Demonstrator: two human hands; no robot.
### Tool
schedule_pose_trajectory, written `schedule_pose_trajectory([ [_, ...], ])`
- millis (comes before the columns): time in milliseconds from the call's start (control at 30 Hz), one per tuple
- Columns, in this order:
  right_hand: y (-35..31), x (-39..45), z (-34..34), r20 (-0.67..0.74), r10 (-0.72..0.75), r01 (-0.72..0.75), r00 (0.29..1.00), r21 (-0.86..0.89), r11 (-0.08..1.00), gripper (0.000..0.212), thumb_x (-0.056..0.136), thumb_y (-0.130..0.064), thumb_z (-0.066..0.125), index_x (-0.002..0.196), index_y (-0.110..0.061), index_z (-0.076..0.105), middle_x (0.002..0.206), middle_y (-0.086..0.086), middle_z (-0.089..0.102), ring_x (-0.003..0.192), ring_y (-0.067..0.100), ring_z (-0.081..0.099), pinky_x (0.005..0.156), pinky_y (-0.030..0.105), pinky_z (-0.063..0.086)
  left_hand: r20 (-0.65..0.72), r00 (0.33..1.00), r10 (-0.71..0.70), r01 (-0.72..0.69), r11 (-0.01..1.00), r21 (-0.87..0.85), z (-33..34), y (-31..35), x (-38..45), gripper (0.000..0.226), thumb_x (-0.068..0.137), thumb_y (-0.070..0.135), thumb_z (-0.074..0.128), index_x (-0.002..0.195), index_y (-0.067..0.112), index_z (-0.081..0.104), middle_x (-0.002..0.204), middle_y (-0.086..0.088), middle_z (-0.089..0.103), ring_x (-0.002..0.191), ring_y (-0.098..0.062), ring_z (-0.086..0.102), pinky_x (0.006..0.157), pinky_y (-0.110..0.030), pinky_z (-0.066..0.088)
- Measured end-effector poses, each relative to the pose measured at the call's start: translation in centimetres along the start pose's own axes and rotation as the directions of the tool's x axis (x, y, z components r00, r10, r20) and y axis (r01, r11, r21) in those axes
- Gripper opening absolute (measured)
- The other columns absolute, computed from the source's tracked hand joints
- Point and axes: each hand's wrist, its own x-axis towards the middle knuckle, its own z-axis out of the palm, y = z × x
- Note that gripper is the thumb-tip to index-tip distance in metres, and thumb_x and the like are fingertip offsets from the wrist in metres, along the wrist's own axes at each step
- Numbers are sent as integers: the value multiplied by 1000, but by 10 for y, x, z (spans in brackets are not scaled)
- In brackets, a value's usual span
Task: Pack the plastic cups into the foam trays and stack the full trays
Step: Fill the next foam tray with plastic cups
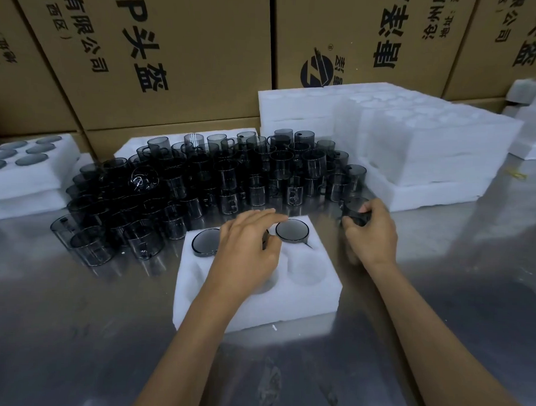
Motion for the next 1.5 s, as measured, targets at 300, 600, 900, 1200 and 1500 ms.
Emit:
schedule_pose_trajectory([
  [300,-62,-46,-14,-83,-349,351,934,403,845,61,75,-24,78,121,-41,42,122,-21,57,120,4,55,94,23,47,-104,994,-17,-15,954,-301,-8,9,-2,54,93,11,60,137,39,51,128,26,59,109,-1,59,94,-18,47],
  [600,-78,-73,-17,-172,-572,597,802,265,758,57,74,-18,80,126,-9,56,120,3,54,114,21,53,93,41,49,-90,996,2,-61,747,-662,-16,26,-3,34,92,-4,61,120,14,66,116,2,70,108,-9,66,92,-21,50],
  [900,-72,-85,-32,-8,-495,445,869,449,775,62,70,-6,77,127,-18,57,121,-3,58,115,13,58,97,33,49,4,1000,9,-5,781,-625,-30,20,-3,40,93,5,63,128,24,62,126,5,64,108,-7,63,81,-15,50],
  [1200,-56,-103,-41,139,-520,426,843,417,803,54,65,-19,82,111,-32,57,107,-11,58,102,10,58,84,11,39,218,976,2,99,887,-452,-32,8,-6,23,94,25,64,115,25,72,108,14,73,100,5,65,80,-8,48],
  [1500,-47,-105,-39,270,-447,359,853,319,877,48,66,-29,85,101,-41,54,102,-29,53,103,4,49,83,5,33,263,959,-102,134,985,-106,-21,-4,-23,56,87,67,38,138,45,49,152,26,35,146,6,11,123,-38,-7],
])
